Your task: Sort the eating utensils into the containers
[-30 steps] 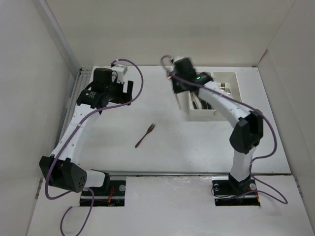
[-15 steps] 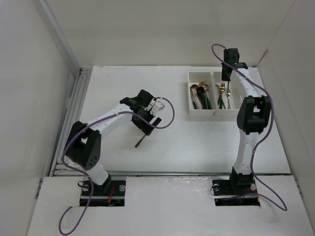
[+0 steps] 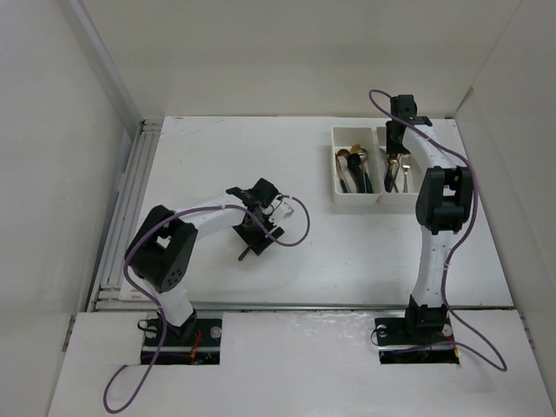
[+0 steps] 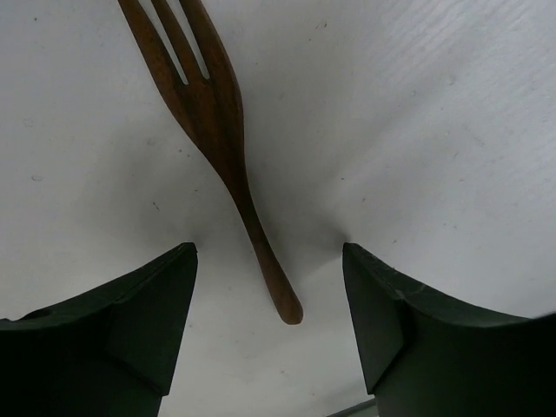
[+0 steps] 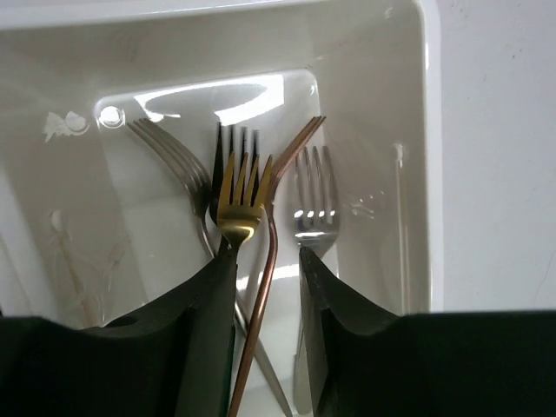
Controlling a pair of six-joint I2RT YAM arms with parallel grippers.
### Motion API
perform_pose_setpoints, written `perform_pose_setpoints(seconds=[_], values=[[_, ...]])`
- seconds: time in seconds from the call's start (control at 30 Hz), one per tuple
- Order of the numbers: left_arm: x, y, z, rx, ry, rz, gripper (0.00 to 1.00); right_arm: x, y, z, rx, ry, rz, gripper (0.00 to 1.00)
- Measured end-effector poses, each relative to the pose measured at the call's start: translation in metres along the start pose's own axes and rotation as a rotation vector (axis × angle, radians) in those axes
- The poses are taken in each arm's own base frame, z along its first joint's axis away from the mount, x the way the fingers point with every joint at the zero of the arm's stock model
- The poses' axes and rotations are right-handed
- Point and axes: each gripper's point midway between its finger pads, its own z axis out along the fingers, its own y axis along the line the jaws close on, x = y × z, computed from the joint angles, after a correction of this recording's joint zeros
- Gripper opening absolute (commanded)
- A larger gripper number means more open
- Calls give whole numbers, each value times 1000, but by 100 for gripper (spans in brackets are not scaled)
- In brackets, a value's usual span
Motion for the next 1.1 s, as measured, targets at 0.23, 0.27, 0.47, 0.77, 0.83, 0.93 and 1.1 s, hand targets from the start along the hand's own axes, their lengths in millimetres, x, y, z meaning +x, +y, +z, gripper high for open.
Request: perform_pose_setpoints(seconds=[0.23,0.27,0.47,0.77,0.83,0.93,1.1], values=[[3,0,7,6,29,8,38,-14,-11,-44,-7,-67,18,41],[2,0,8,6,28,7,26,-18,-13,-54,-6,-84,21,41],[-5,3,10,-3,19,6,0,-42,-14,-111,-27,-214,40,41],[-21,22,1,33,-31,-136,0,-53,4,-179,-62,-339,8,68],[-42,49,-17,24,-112,-238,0,-57,27,-202,-135,-385,-11,95],[-91,104,-67,-33,-330,-368,0,-53,82,-248,-368,-474,-58,100],[-155,159,-202,-153,-765,-460,0,-22,178,-343,-817,-601,-78,100]])
